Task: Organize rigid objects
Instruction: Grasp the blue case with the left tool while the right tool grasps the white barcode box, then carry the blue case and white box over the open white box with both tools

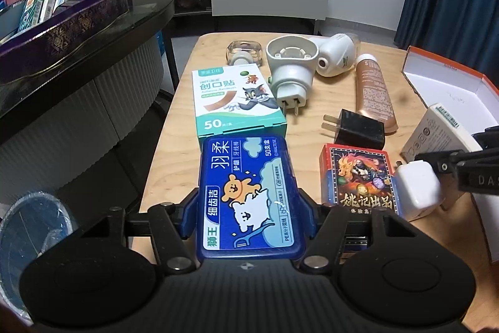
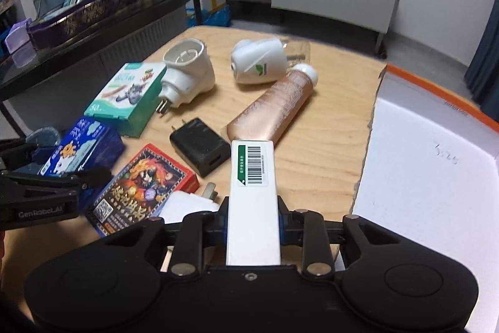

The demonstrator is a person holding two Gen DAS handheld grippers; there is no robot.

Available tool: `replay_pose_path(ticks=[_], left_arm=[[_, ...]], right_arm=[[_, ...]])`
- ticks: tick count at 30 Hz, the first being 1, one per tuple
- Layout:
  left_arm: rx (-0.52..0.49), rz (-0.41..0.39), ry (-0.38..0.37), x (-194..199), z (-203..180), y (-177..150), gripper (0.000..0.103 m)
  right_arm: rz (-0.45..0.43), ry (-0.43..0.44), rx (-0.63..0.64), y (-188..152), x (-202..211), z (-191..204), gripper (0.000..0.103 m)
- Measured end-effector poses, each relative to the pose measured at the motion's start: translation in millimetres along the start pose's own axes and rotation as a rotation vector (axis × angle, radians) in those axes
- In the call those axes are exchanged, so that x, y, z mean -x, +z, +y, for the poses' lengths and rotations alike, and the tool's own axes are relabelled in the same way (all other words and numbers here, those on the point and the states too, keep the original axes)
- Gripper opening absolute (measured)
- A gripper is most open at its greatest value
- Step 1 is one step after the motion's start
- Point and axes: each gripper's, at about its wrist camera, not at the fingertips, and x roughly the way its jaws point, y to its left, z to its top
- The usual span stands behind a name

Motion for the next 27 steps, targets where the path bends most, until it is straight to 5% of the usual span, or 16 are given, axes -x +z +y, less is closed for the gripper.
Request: replay_pose_path(ticks=[10,16,27], left_arm=[[0.023,-0.075,-0.028,34.0,-9.6,10.2,0.062],[0.009,-0.097,-0.117,48.2,-39.0,28.0,0.062],[-0.154,-0.106,-0.295,42.2,-131.1,96.5,0.062]], right_arm=[[-0.123,-0.030,-0.071,0.4,47.7,-16.3,0.032],[-0.170,-0.081,-0.116,-1.5,77.0,-38.6,0.032],[-0.227,-0.316,-0.204,-2.7,139.5,-127.6,0.032]])
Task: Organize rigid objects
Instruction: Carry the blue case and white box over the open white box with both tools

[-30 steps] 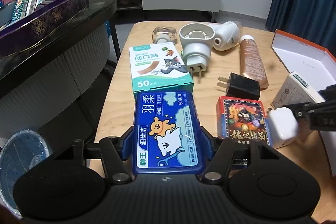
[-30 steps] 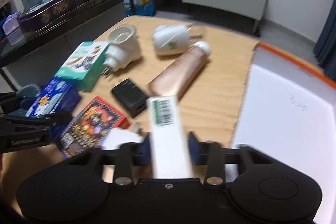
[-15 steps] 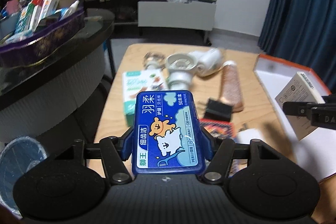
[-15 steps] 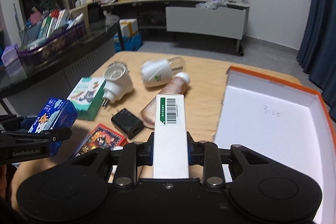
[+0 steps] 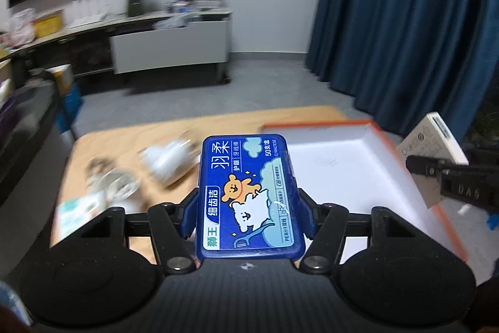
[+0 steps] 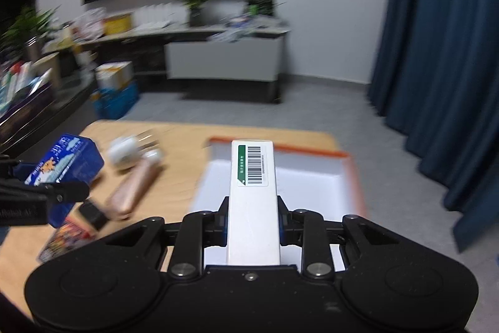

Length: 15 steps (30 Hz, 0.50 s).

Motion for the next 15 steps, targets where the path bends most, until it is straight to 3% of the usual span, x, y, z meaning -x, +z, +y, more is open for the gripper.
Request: replay_pose_path(ticks=[5,15], left_arm=[[0.024,-0.013,-0.062,-22.1,-24.8,16.7,0.062],[0.025,0.035,-0.014,-42.8,-43.9,4.4,0.063]], right_arm=[[-0.003,-0.043,-0.031,3.9,-3.6,-34.4,0.032],[0.066,0.001,-0.078,-6.1,-38.9,-46.6,0.032]])
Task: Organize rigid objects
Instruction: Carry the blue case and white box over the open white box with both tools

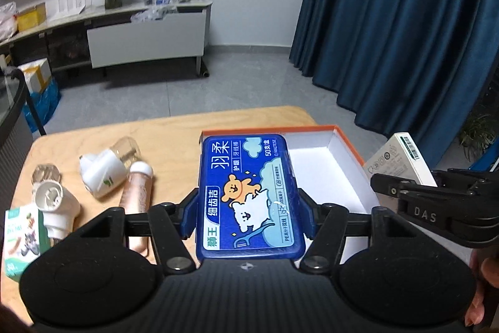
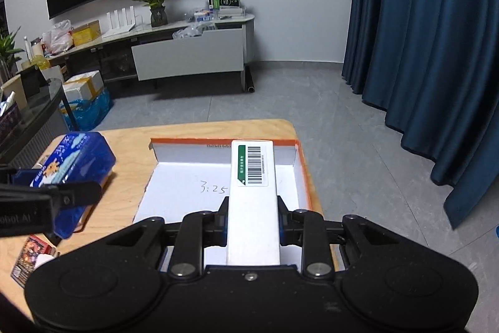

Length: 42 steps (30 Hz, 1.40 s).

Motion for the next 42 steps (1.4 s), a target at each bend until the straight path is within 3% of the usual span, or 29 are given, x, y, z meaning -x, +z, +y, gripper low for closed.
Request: replay_pose_path(ticks=[17,42], left_arm=[[-0.036,0.006,0.025,-15.1,-14.6,7.7,0.063],[-0.013,0.032,0.019,-39.2,-15.4,14.1,0.063]], right_arm=[[0.037,-0.008,0.021,9.8,-34.0,4.5,0.032],[0.091,-0.045,0.031,18.0,-76.2,9.7,0.032]])
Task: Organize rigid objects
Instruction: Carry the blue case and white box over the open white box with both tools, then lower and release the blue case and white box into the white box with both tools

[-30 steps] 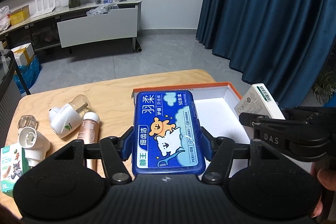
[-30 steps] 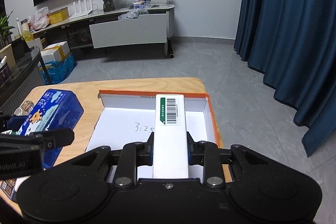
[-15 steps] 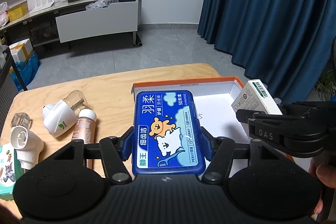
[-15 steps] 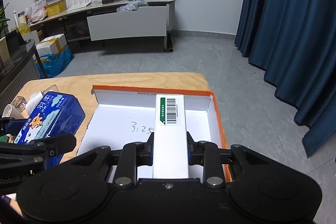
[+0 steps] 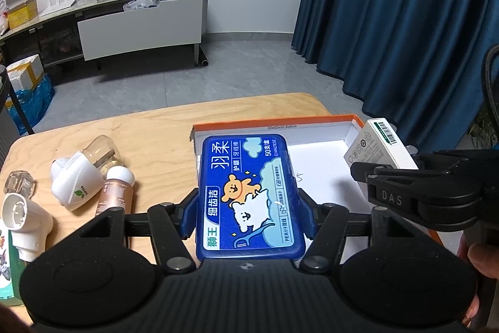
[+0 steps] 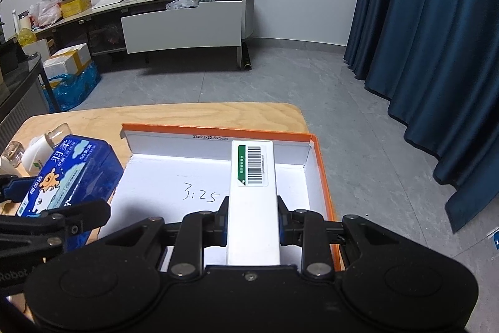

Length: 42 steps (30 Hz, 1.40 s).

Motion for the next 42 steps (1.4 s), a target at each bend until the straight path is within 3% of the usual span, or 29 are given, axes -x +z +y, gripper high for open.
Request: replay_pose_path(ticks=[17,23,25,26,27,29,35,42], left_arm=[[0.007,0.009,-0.001,-16.1,1.2,9.3,0.063],[0.006,0.017,0.003,-19.9,0.7,9.0,0.063],[0.006,0.022,0.010,-21.4,0.6,9.4,0.063],[0.007,0.023,0.013,-22.7,0.6,10.0,0.063],[0.007,0.025,0.014,-24.5,0.7,10.4,0.063],[0.010,0.032,0.015,-27.9,1.1,11.1,0.063],[0.005,0.053,-0.001,-41.3,-5.7,11.8,0.063],[-0.001,0.064,-0.026,-54.3,-20.1,18.4,0.064]], right_arm=[[-0.003,-0.008,-0.006,11.5,-13.9,-4.7,0.032],[0.008,0.052,-0.034,15.7,-21.1,-9.8,0.032],[0.014,0.134,-0.083,19.5,-24.8,-15.3,0.033],[0.019,0.172,-0.113,21.1,-27.8,-19.5,0.035],[0.028,0.170,-0.128,22.3,-31.2,-23.5,0.054],[0.011,0.064,-0.134,23.6,-31.2,-29.6,0.079],[-0.083,-0.125,-0.084,21.6,-8.1,-44.7,0.078],[-0.142,-0.105,-0.104,16.9,21.1,-55.2,0.078]])
